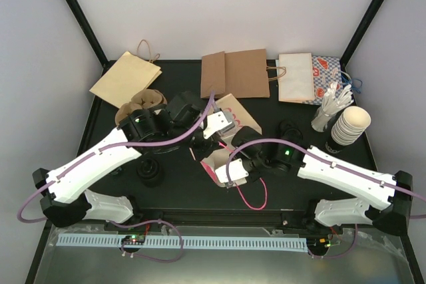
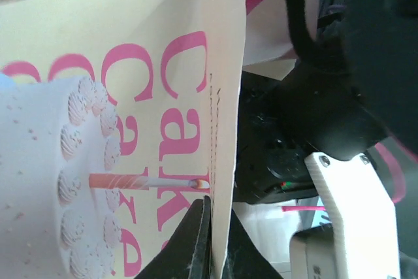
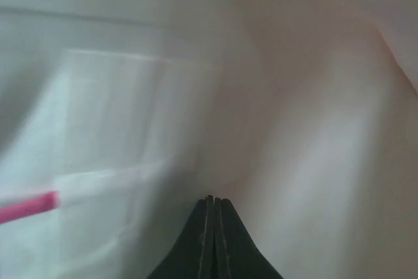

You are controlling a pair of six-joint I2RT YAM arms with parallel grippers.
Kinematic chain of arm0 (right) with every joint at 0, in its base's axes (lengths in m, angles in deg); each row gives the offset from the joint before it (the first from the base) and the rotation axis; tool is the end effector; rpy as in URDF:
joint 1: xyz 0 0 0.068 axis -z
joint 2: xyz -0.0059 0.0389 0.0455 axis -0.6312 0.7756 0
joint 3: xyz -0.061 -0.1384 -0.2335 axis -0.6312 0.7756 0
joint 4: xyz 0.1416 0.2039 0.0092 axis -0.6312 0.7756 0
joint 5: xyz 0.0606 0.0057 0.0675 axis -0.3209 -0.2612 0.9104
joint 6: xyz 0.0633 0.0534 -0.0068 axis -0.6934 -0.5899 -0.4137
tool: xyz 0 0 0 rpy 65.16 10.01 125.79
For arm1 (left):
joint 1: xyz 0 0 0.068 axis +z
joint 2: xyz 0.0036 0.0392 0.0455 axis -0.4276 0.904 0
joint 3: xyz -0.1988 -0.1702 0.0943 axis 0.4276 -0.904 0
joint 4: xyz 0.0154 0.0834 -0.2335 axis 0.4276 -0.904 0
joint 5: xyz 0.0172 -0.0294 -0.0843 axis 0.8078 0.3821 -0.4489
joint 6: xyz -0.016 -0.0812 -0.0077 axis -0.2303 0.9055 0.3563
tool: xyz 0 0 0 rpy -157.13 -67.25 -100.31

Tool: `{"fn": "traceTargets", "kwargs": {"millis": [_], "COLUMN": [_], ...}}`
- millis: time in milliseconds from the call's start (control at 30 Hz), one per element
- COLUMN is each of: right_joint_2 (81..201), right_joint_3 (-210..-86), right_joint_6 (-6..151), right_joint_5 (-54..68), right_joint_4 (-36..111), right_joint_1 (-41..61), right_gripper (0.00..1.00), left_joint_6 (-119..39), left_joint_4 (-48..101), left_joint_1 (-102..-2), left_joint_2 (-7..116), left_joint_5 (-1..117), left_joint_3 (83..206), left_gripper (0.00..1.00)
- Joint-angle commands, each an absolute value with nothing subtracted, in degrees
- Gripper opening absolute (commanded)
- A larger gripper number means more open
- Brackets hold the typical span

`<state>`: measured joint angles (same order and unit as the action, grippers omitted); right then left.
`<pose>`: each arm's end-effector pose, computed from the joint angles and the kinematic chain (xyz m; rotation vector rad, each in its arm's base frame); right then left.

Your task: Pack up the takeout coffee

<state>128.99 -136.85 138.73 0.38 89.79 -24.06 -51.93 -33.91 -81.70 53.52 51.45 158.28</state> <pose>0.1052 0.2125 0.2833 -2.2612 1.2313 0.0601 0.1278 -0.2264 0.3767 1.2840 2.1193 -0.7631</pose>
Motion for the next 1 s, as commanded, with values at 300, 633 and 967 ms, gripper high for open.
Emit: {"fn": "traceTargets", "kwargs": {"millis": [300,633,967], "right_joint_2": [123.84,124.9,129.59], "right_joint_3": [-134.85,-137.61,-139.59], "right_joint_6": [128.95,123.69,123.61], "right_joint_5": [-1.32,-1.03,-7.62], "right_joint_4": [85.4,84.53,88.55], "right_joint_1": [-23.28,-19.01,-18.68], "right_gripper": [0.01,0.01,0.01], "left_joint_6": [-52.75,-52.02,-50.18], "left_joint_4": [-33.16,-31.38,-30.0], "left_joint_1": [-82.14,-82.19,-82.21], "left_joint_2": [52.56,51.62,51.64], "left_joint_5": [48.07,45.08,43.92], "left_joint_3": [162.01,162.03,162.58], "left_gripper": [0.01,0.02,0.02]}}
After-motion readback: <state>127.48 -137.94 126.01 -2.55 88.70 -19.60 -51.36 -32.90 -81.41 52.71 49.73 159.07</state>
